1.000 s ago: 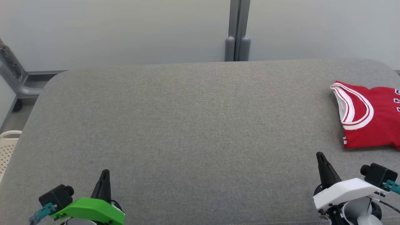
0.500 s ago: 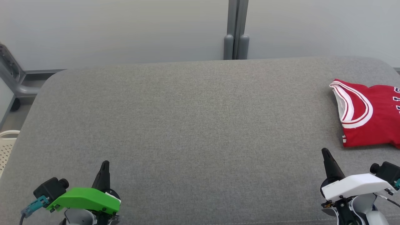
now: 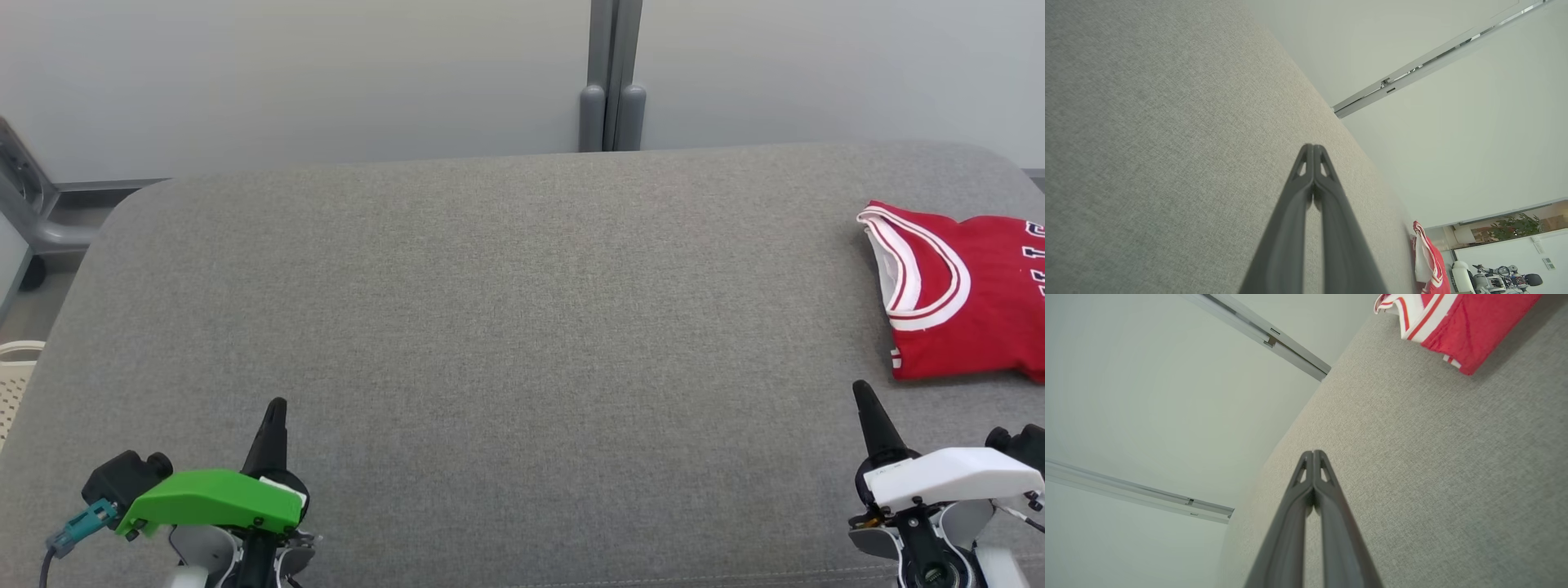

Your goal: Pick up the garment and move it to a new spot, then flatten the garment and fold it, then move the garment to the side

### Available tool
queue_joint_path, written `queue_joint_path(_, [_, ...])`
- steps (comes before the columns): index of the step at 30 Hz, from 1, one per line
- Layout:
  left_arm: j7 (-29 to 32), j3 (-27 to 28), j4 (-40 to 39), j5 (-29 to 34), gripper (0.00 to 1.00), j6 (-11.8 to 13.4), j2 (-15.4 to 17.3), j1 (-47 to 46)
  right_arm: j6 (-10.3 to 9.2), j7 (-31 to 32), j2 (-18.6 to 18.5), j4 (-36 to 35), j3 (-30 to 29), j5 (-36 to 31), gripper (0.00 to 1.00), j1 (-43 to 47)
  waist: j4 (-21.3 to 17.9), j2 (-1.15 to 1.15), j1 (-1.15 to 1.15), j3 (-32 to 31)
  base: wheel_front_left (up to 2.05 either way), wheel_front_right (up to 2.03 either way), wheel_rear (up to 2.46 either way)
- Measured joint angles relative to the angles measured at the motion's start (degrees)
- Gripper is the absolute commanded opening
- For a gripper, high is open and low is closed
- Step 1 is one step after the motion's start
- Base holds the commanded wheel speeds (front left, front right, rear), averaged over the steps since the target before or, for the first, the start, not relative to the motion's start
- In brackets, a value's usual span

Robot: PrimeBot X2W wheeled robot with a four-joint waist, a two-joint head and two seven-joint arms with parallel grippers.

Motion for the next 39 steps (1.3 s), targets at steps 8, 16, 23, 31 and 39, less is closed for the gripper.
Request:
queue_joint_path(8, [1.08, 1.74, 1.27, -3.10, 0.00, -1.51, -1.11, -1.14, -0.01, 0.77, -0.02, 0.59, -1.03, 4.67, 0.00, -0.95, -0.21, 0.00, 0.00, 0.23, 0.00, 0.00, 0.00])
queue_joint_path(16, [2.07, 3.34, 2.24, -6.14, 0.00, -2.98, -2.31, -2.24, -0.01, 1.51, -0.04, 1.23, -2.00, 9.14, 0.00, -1.66, -0.43, 0.00, 0.00, 0.46, 0.00, 0.00, 0.00])
queue_joint_path(23, [2.85, 4.66, 3.28, -8.96, 0.00, -4.35, -3.59, -3.36, -0.01, 2.19, -0.08, 1.85, -2.90, 13.23, 0.00, -2.20, -0.65, 0.00, 0.00, 0.69, 0.00, 0.00, 0.00])
queue_joint_path(31, [3.78, 5.95, 4.09, -11.79, 0.00, -5.49, -4.45, -4.42, -0.01, 2.78, -0.10, 2.40, -3.71, 16.97, 0.00, -3.01, -0.87, 0.00, 0.00, 0.92, 0.00, 0.00, 0.00])
queue_joint_path(39, [4.36, 7.27, 5.00, -13.80, 0.00, -6.50, -5.54, -5.30, -0.01, 3.45, -0.12, 2.86, -4.54, 20.50, 0.00, -3.40, -1.08, 0.00, 0.00, 1.15, 0.00, 0.00, 0.00])
